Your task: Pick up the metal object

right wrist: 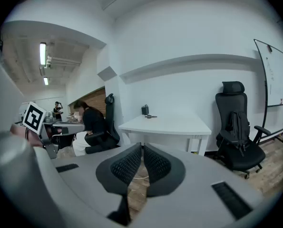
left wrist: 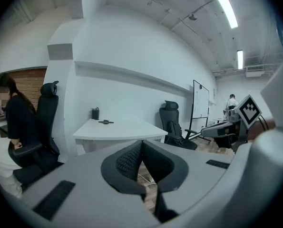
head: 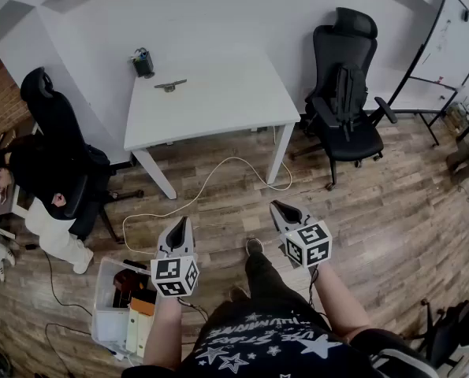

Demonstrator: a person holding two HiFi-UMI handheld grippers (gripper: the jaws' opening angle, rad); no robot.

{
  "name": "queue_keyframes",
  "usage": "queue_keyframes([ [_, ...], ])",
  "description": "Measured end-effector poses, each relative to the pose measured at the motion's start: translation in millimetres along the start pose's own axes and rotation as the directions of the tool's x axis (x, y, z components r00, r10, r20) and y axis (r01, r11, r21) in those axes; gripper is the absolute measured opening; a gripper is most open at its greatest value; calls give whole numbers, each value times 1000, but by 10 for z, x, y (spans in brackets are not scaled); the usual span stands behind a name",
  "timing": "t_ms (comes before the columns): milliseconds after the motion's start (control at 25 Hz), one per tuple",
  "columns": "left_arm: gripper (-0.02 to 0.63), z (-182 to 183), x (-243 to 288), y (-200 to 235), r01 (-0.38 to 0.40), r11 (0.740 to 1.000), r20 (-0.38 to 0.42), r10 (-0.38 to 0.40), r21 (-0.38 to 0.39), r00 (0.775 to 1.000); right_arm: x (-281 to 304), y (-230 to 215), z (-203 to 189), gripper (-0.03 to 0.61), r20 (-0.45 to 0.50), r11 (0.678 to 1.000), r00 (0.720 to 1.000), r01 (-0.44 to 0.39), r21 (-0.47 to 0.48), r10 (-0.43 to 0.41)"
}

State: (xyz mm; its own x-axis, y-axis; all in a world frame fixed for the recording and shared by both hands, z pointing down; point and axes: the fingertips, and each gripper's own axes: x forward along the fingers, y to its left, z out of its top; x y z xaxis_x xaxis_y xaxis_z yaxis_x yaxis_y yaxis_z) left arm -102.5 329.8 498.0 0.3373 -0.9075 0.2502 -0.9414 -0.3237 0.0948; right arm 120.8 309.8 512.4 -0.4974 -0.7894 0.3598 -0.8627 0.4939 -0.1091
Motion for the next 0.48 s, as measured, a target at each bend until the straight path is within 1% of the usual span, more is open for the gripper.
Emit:
queue_keyframes([
  [240, 20, -44, -56, -54, 11, 1000, -3, -11, 2, 1000, -99, 34, -38, 51, 5, 1000, 1000, 7, -1, -7],
  [360, 20, -22, -75, -39, 3, 1000, -2, -3, 13, 1000, -122, 26, -54, 51, -5, 1000, 1000, 5, -1, -5],
  [480, 20, 15, -88, 3, -14, 1000, 4, 14, 6, 1000, -105, -16, -39, 51, -10, 1000, 1000, 5, -3, -5],
])
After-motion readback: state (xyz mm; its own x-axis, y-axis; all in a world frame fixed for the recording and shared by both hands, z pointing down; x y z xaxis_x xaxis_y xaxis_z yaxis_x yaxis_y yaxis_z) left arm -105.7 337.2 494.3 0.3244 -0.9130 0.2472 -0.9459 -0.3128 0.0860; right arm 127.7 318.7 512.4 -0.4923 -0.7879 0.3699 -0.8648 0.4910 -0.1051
